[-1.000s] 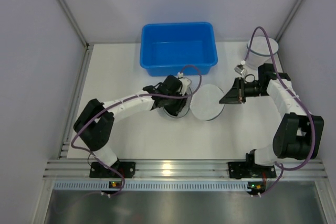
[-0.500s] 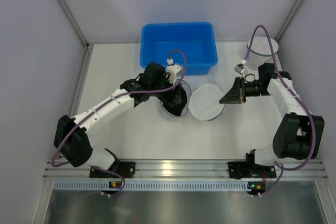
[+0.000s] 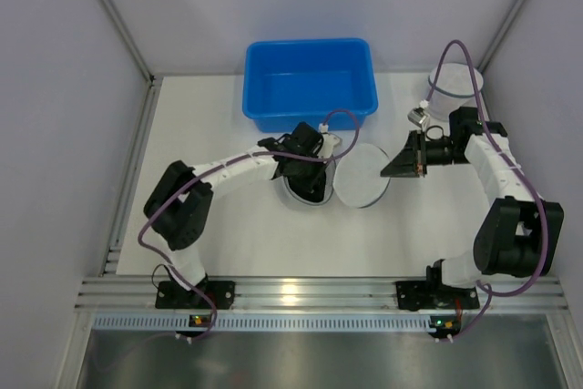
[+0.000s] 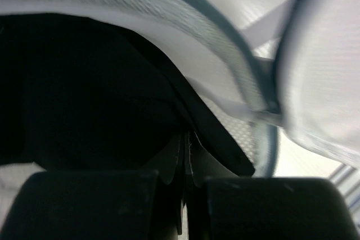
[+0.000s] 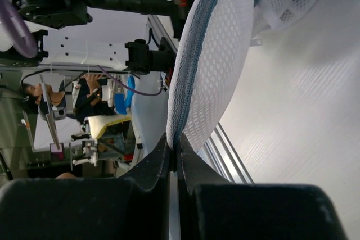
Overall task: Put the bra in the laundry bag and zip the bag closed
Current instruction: Place the bra in the laundry bag.
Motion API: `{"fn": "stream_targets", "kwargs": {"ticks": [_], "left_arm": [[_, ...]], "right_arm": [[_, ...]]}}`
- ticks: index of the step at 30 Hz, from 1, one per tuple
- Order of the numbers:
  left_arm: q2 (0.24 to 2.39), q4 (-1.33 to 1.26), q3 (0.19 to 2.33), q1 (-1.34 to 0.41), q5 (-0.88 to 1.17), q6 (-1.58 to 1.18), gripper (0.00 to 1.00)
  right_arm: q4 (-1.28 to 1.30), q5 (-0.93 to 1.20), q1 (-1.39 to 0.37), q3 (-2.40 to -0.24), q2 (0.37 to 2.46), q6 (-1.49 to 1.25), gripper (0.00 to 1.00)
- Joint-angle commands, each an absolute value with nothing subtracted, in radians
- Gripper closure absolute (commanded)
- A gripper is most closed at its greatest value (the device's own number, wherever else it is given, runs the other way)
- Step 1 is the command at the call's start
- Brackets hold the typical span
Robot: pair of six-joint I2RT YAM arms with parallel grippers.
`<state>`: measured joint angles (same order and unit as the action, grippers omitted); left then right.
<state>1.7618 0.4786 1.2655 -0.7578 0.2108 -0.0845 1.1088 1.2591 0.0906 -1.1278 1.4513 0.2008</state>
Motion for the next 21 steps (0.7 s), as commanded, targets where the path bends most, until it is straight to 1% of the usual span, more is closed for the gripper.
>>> {"fn": "stream_targets", "kwargs": {"ticks": [1, 4, 8, 9, 11, 12, 14, 15, 16, 17, 19, 20, 21], "left_arm": [[1.853, 0.469, 1.313, -0.755, 0.091, -0.135, 1.00], [1.911, 0.459, 1.330, -0.746, 0.063, -0.178, 1.00], [1.895, 0.428, 1.324, -0.744, 0.032, -0.198, 1.00], [1.876, 0.428, 1.322, -0.741, 0.025, -0.196, 0.95], [1.844, 0.426, 1.313, -0.738, 0.083, -0.189, 0.89], [1.795, 0.426, 1.310, -0.732, 0.113, -0.186, 0.81], [1.725, 0.419, 1.284, -0.732, 0.230, -0.170, 0.68], [1.648, 0.411, 1.276, -0.733, 0.253, -0.169, 0.55], [1.610, 0.411, 1.266, -0.735, 0.277, -0.164, 0.49], [1.544, 0.411, 1.253, -0.736, 0.281, -0.161, 0.41], [1.491, 0.414, 1.243, -0.736, 0.278, -0.143, 0.36], [1.445, 0.414, 1.227, -0.736, 0.273, -0.135, 0.32], [1.424, 0.414, 1.220, -0.736, 0.270, -0.126, 0.29]], "right_arm": [[1.117, 1.319, 0.101, -1.164, 1.440, 0.196, 1.00], [1.117, 1.328, 0.101, -1.158, 1.427, 0.183, 1.00], [1.094, 1.342, 0.107, -1.144, 1.410, 0.132, 1.00], [1.088, 1.345, 0.110, -1.143, 1.405, 0.123, 1.00], [1.080, 1.345, 0.113, -1.141, 1.401, 0.104, 1.00], [1.075, 1.338, 0.115, -1.141, 1.394, 0.097, 1.00], [1.042, 1.310, 0.115, -1.137, 1.382, 0.049, 1.00], [1.023, 1.299, 0.114, -1.123, 1.368, 0.025, 1.00], [1.000, 1.289, 0.115, -1.112, 1.362, 0.005, 1.00], [0.933, 1.257, 0.112, -1.098, 1.353, -0.082, 1.00], [0.879, 1.226, 0.100, -1.066, 1.345, -0.158, 1.00], [0.856, 1.194, 0.094, -1.060, 1.341, -0.179, 1.00], [0.812, 1.172, 0.086, -1.051, 1.338, -0.202, 1.00]]}}
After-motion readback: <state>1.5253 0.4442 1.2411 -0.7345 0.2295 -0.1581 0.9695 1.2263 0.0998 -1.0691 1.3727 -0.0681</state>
